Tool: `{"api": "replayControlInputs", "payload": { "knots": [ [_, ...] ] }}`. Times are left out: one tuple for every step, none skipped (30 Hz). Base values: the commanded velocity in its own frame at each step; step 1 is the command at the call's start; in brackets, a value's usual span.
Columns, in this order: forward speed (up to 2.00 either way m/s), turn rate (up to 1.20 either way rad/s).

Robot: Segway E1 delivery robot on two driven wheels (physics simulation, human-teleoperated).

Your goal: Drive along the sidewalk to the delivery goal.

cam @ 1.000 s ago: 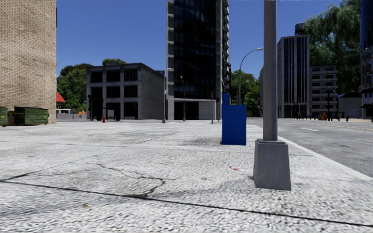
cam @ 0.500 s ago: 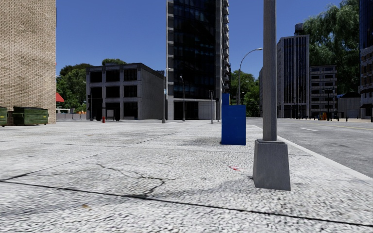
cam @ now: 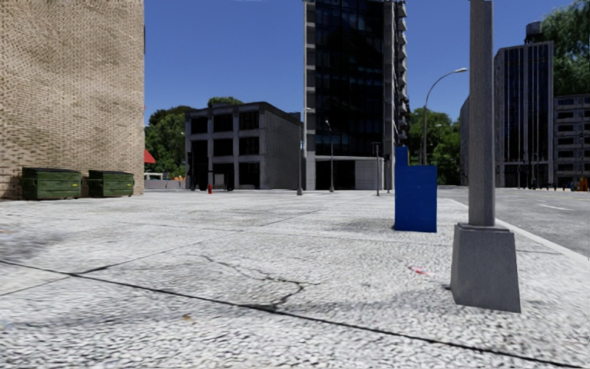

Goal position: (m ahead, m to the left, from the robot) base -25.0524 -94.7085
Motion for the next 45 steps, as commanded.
{"api": "replayControlInputs", "payload": {
  "knots": [
    [0.00,0.00],
    [0.00,0.00],
    [0.00,0.00],
    [0.00,0.00],
    [0.00,0.00],
    [0.00,0.00],
    [0.03,0.00],
    [0.03,0.00],
    [0.04,0.00],
    [0.04,0.00],
    [0.04,0.00],
    [0.04,0.00],
    [0.04,0.00],
    [0.03,0.00],
    [0.03,0.00],
    [0.03,0.00],
    [0.17,0.00],
    [0.40,0.00],
    [0.40,0.00],
    [0.63,0.00],
    [0.77,0.06],
    [0.92,0.27],
    [0.92,0.27],
    [1.03,0.49],
    [1.08,0.56],
    [1.09,0.58],
    [1.09,0.58],
    [1.10,0.58],
    [1.10,0.59],
    [1.11,0.59],
    [1.11,0.59],
    [1.11,0.56],
    [1.11,0.55],
    [1.11,0.55],
    [1.11,0.55],
    [1.11,0.55],
    [1.12,0.51],
    [1.12,0.51],
    [1.14,0.02],
    [1.15,0.00],
    [1.16,0.00],
    [1.17,0.00],
    [1.17,0.00],
    [1.18,0.00],
    [1.19,0.00]
  ]
}}
